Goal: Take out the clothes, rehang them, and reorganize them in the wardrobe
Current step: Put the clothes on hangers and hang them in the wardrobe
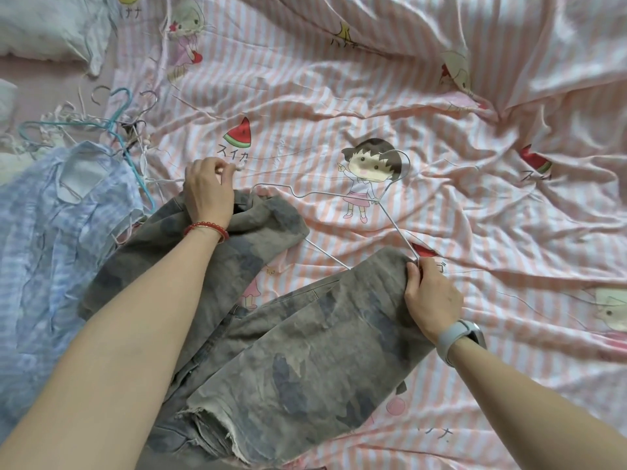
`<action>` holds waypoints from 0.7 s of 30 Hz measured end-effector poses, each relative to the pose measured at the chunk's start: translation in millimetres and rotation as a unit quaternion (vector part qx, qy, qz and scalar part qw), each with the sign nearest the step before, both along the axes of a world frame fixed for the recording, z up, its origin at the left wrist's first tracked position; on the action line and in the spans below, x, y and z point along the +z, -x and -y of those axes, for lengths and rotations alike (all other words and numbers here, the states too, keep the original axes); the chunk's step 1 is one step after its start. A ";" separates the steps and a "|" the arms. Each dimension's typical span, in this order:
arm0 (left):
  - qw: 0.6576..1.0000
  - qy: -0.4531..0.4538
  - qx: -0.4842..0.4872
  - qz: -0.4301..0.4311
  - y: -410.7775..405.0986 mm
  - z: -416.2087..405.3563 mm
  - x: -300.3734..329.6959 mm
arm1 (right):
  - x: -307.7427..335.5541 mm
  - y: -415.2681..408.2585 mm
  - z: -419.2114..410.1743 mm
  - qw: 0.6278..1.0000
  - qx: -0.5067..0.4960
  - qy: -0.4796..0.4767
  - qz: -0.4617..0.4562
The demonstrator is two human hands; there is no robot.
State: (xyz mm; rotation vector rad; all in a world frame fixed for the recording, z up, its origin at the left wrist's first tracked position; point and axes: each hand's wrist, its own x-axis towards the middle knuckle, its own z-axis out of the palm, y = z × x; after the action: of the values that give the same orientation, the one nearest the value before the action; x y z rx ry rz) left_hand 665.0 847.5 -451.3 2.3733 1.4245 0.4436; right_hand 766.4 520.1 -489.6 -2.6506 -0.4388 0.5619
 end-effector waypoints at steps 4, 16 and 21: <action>0.987 -0.011 -0.084 -0.139 9.0 16.6 1.2 | 6.9 -1.4 -1.7 0.999 -0.013 0.002 -0.041; 0.997 -0.036 -0.056 -0.029 60.9 113.0 51.9 | 67.3 13.2 23.3 0.989 -0.024 -0.143 -0.017; 0.986 -0.164 0.028 0.028 135.8 168.0 122.9 | 134.5 26.7 5.5 0.963 0.112 -0.239 0.061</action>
State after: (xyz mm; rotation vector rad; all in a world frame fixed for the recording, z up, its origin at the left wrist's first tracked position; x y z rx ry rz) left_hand 529.2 679.5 -328.3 2.5514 1.4922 0.8097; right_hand 739.6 514.6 -355.1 -2.1886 -0.8074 0.3060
